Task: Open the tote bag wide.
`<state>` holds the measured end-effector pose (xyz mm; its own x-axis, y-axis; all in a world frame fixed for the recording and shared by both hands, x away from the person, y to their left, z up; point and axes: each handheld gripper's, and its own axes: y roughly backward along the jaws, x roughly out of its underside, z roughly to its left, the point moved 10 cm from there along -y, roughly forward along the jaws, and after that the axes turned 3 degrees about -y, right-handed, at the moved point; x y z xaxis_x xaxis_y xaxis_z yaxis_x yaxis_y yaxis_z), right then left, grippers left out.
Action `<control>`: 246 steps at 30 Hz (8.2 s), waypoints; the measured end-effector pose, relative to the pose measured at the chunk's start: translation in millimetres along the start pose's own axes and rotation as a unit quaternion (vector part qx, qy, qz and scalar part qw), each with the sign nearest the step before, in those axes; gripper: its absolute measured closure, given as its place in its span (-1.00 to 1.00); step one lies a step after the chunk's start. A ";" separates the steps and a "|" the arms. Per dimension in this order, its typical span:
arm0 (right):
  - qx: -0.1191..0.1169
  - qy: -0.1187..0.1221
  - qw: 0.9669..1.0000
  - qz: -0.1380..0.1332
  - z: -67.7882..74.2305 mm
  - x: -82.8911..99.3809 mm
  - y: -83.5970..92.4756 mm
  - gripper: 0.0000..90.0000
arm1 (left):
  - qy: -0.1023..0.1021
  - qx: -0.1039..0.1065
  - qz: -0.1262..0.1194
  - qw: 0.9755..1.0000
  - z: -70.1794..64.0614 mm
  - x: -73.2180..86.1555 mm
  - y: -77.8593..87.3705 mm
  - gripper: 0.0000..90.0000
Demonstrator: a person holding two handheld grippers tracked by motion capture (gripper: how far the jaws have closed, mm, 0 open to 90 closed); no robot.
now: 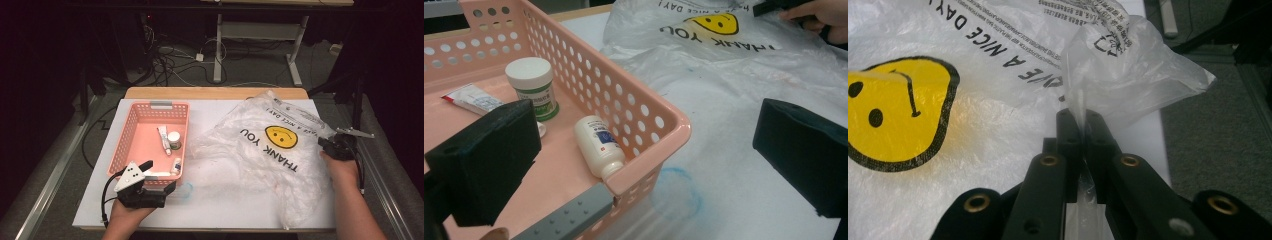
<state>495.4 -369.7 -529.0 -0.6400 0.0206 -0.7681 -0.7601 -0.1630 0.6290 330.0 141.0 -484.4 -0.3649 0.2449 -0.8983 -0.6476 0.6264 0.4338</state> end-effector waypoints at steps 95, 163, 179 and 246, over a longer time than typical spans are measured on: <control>-0.270 0.213 0.939 0.012 246.7 35.0 46.4 -0.31 | 0.012 0.018 0.022 1.000 2.4 6.8 -2.5 -1.00; -0.245 0.259 0.931 0.075 224.7 67.4 28.8 1.00 | 0.009 0.034 0.019 0.999 -6.6 2.8 -5.3 -1.00; -0.256 0.247 0.934 0.029 228.2 54.0 40.3 1.00 | 0.014 0.025 0.007 1.000 0.8 -1.6 1.3 -1.00; -0.270 0.202 0.933 -0.126 225.0 -18.9 93.4 1.00 | 0.068 -0.052 0.009 0.996 78.8 -54.2 -23.4 -1.00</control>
<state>411.3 -163.4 -428.8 -0.2713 -0.2294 -0.9348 -0.6437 -0.6788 0.3534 417.6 171.4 -451.3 -0.4607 0.1483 -0.8751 -0.7029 0.5411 0.4617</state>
